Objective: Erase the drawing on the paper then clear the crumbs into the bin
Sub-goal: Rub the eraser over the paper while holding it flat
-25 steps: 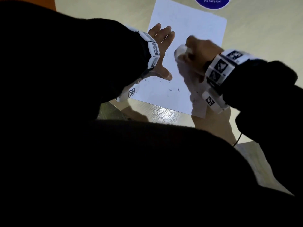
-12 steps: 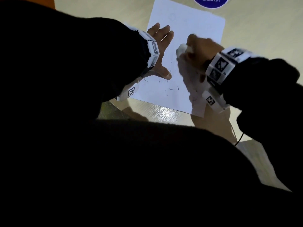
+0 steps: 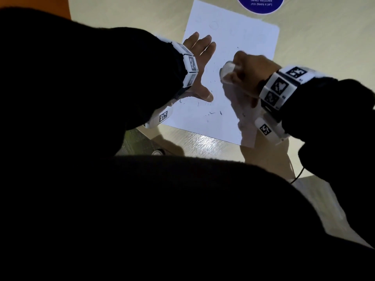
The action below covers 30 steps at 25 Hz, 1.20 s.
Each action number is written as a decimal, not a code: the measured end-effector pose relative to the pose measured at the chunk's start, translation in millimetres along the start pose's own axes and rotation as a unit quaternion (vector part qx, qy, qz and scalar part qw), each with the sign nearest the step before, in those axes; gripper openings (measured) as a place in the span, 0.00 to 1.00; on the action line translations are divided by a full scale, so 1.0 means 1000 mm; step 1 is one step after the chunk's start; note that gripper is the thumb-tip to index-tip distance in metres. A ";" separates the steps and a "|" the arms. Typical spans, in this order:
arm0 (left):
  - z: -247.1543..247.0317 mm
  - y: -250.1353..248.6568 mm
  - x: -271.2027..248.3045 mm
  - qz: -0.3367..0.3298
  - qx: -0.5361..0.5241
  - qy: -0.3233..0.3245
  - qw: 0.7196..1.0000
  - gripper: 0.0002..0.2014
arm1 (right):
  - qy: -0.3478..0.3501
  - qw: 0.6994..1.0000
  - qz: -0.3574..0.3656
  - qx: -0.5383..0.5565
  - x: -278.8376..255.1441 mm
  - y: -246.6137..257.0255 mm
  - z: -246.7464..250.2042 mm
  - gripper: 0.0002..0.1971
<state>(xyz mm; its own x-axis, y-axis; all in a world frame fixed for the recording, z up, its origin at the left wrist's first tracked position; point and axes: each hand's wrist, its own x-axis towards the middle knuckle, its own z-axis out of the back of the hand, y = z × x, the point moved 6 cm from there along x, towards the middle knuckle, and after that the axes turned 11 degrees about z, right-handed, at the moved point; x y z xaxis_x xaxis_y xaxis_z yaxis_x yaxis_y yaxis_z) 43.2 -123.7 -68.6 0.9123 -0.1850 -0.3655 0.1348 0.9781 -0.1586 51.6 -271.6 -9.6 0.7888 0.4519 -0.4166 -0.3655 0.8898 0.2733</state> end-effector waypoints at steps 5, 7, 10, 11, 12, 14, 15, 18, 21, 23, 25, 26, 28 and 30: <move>0.002 -0.001 -0.002 0.010 0.011 0.000 1.000 0.73 | -0.026 0.999 0.007 -0.018 0.002 0.007 0.003 0.18; 0.002 0.000 -0.001 0.007 0.022 -0.005 1.000 0.73 | -0.010 0.999 0.024 -0.024 -0.003 0.011 -0.006 0.17; -0.001 0.002 -0.002 -0.004 0.001 -0.007 1.000 0.73 | -0.020 1.000 -0.016 -0.008 0.005 -0.006 0.008 0.18; -0.002 0.002 -0.002 -0.010 -0.004 -0.011 1.000 0.71 | -0.028 0.999 -0.028 -0.006 0.007 -0.008 0.013 0.18; -0.002 0.002 -0.002 -0.015 -0.008 -0.013 1.000 0.70 | -0.032 0.999 -0.027 -0.006 0.007 -0.005 0.013 0.18; 0.001 0.001 -0.002 -0.013 -0.007 -0.008 1.000 0.68 | -0.020 1.000 -0.005 -0.014 0.005 0.010 0.000 0.17; 0.002 0.001 -0.003 -0.006 0.000 -0.002 1.000 0.68 | -0.011 1.000 0.012 -0.015 0.004 0.018 -0.007 0.17; 0.003 -0.001 -0.006 -0.003 0.004 0.007 1.000 0.68 | -0.006 1.000 0.015 -0.006 0.012 0.014 -0.002 0.18; 0.003 0.000 -0.004 0.002 0.008 0.005 1.000 0.70 | -0.047 0.999 -0.005 -0.001 0.014 0.008 0.011 0.18; 0.005 -0.002 -0.005 0.011 0.022 0.006 1.000 0.67 | -0.046 0.999 0.000 -0.023 0.010 0.018 0.000 0.16; 0.006 -0.004 -0.007 0.011 0.015 0.009 1.000 0.66 | -0.020 1.000 0.012 -0.016 0.010 0.021 -0.007 0.17; 0.005 -0.004 -0.006 0.012 0.011 0.011 1.000 0.68 | -0.015 1.000 0.006 -0.008 0.014 0.017 -0.003 0.18; 0.003 -0.001 -0.005 0.015 0.018 0.012 1.000 0.72 | -0.042 0.999 -0.003 0.002 0.019 0.010 0.011 0.19; 0.005 -0.001 -0.006 0.022 0.033 0.016 0.999 0.69 | -0.051 0.999 0.005 -0.016 0.018 0.015 0.008 0.17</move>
<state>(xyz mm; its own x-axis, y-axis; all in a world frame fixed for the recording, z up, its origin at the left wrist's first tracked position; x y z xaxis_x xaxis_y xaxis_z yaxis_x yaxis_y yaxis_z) 39.7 -122.9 -62.0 0.9053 -0.1442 -0.3996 0.1217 0.9892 -0.0812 64.2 -251.1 -5.5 0.8305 0.4532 -0.3238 -0.3875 0.8877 0.2485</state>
